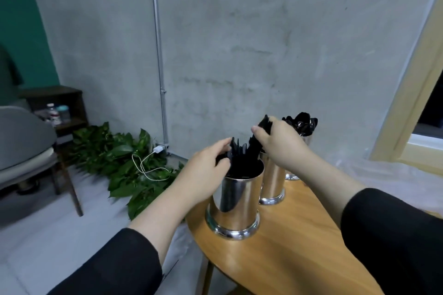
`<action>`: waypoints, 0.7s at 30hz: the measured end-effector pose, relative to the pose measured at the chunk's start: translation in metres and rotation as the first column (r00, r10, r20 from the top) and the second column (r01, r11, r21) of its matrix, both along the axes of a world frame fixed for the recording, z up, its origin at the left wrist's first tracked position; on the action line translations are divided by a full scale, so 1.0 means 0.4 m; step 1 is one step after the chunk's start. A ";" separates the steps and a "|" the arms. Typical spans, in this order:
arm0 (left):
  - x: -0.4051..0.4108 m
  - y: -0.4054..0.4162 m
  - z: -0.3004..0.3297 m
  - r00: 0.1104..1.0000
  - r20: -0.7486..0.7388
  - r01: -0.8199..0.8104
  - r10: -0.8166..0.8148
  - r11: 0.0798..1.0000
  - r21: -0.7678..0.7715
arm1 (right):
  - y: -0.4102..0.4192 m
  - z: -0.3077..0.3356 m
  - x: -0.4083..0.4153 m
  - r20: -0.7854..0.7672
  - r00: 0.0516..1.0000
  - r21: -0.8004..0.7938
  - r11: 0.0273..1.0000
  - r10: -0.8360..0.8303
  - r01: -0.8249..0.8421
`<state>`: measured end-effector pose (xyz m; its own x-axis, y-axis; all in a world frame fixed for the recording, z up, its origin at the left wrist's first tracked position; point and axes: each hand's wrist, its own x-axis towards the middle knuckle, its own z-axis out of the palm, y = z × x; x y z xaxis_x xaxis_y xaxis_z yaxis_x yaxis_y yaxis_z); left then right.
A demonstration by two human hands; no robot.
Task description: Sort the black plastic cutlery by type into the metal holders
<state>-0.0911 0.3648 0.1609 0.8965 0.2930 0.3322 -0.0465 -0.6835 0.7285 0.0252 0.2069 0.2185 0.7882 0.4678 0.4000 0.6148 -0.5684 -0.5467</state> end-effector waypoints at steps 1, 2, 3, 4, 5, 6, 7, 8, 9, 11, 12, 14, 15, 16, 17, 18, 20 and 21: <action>0.009 -0.005 -0.004 1.000 -0.023 0.022 -0.021 0.999 0.024 | 0.008 -0.022 0.008 -0.019 1.000 -0.058 0.998 0.014 -0.015; 0.018 -0.009 -0.008 0.998 -0.051 0.037 -0.035 0.998 0.053 | 0.013 -0.044 0.014 -0.037 0.999 -0.115 0.993 0.029 -0.033; 0.026 -0.012 -0.012 0.997 -0.073 0.043 -0.038 0.996 0.079 | 0.016 -0.061 0.019 -0.051 0.998 -0.151 0.988 0.034 -0.041; 0.034 -0.013 -0.014 0.995 -0.094 0.046 -0.037 0.994 0.098 | 0.015 -0.071 0.020 -0.053 0.998 -0.160 0.987 0.027 -0.035; 0.038 -0.014 -0.014 0.993 -0.110 0.050 -0.037 0.992 0.116 | 0.011 -0.074 0.019 -0.053 0.998 -0.142 0.990 0.018 -0.025; 0.042 -0.014 -0.014 0.992 -0.120 0.052 -0.036 0.989 0.136 | 0.005 -0.074 0.023 -0.045 0.999 -0.113 0.993 0.023 -0.028; 0.046 -0.013 -0.013 0.992 -0.125 0.052 -0.033 0.987 0.154 | -0.001 -0.071 0.027 -0.035 0.998 -0.085 0.995 0.045 -0.048; 0.048 -0.015 -0.011 0.992 -0.122 0.049 -0.029 0.985 0.164 | -0.011 -0.069 0.031 -0.028 0.998 -0.071 0.995 0.063 -0.065; 0.050 -0.019 -0.005 0.994 -0.109 0.031 -0.013 0.985 0.170 | -0.023 -0.066 0.033 -0.013 0.997 -0.053 0.996 0.071 -0.072; 0.055 -0.037 0.013 0.998 -0.053 -0.035 0.046 0.980 0.198 | -0.053 -0.065 0.043 0.057 0.997 -0.005 0.999 0.050 -0.050; 0.059 -0.052 0.026 0.997 -0.015 -0.066 0.070 0.975 0.212 | -0.073 -0.065 0.048 0.097 0.995 0.024 0.999 0.024 -0.026; 0.075 -0.101 0.059 0.994 0.075 -0.091 0.076 0.969 0.231 | -0.126 -0.068 0.060 0.139 0.990 0.069 0.998 -0.011 0.002; 0.087 -0.130 0.074 0.991 0.119 -0.092 0.065 0.966 0.240 | -0.160 -0.072 0.066 0.144 0.989 0.072 0.997 -0.015 0.005; 0.104 -0.164 0.088 0.986 0.159 -0.086 0.047 0.965 0.247 | -0.200 -0.078 0.073 0.145 0.989 0.056 0.998 -0.021 0.014; 0.124 -0.200 0.100 0.981 0.193 -0.074 0.026 0.966 0.249 | -0.244 -0.089 0.083 0.143 0.989 0.030 0.999 -0.033 0.029; 0.146 -0.239 0.109 0.976 0.217 -0.059 0.004 0.967 0.248 | -0.293 -0.100 0.091 0.130 0.990 -0.005 0.998 -0.057 0.058; 0.196 -0.323 0.117 0.973 0.230 -0.023 -0.035 0.969 0.246 | -0.401 -0.124 0.112 0.093 0.988 -0.060 0.990 -0.124 0.130; 0.224 -0.366 0.115 0.972 0.225 0.001 -0.060 0.967 0.254 | -0.458 -0.135 0.122 0.068 0.985 -0.075 0.983 -0.161 0.166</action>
<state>-0.0015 0.2185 0.2068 0.7949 0.1477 0.5885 -0.2157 -0.8378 0.5016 0.0741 0.0238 0.1643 0.8319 0.3670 0.4162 0.5407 -0.7046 -0.4596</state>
